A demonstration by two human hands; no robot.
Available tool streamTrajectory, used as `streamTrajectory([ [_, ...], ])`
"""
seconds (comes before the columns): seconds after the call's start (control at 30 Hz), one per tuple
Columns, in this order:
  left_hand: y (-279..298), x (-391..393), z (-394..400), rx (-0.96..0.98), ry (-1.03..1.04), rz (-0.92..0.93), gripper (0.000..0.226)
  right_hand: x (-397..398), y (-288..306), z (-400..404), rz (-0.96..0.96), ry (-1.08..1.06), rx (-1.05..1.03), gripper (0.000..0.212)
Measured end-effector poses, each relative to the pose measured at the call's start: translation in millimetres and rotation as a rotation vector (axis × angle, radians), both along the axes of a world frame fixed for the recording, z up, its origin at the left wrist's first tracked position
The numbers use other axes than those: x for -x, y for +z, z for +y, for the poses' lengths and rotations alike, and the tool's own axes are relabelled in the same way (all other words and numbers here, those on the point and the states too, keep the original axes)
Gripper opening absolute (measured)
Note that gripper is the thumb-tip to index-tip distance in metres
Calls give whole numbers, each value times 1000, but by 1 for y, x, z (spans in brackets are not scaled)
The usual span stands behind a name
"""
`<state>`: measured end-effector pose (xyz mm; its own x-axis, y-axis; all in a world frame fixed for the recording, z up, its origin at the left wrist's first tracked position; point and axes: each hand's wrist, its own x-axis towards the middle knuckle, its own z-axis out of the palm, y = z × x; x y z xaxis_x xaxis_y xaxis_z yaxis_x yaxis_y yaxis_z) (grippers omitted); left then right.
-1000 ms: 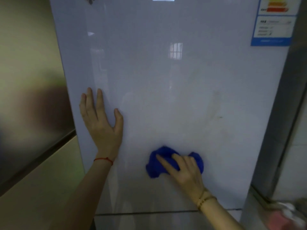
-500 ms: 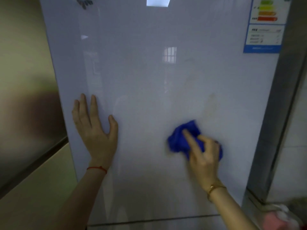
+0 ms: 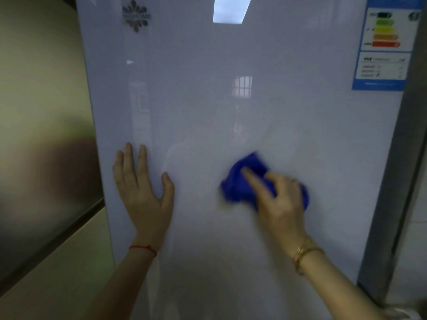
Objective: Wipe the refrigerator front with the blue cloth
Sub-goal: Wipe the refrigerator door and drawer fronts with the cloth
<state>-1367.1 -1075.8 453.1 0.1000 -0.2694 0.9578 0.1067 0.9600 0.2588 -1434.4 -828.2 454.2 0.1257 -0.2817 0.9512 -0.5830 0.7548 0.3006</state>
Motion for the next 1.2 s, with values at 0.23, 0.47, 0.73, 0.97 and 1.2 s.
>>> streamTrajectory([
  [0.23, -1, 2, -2, -7, 0, -19, 59, -2, 121, -40, 57, 56, 365, 41],
  [0.47, -1, 1, -2, -11, -10, -20, 58, -2, 55, -24, 99, -9, 11, 42],
  [0.73, -2, 0, 0, -3, -15, -7, 56, -1, 83, -41, 143, 8, 174, 43],
  [0.97, -37, -7, 0, 24, 3, -102, 55, -5, -154, 3, 53, -34, -316, 39],
  [1.2, -78, -10, -1, 25, 46, -186, 56, 17, -52, 33, -60, 15, 368, 45],
])
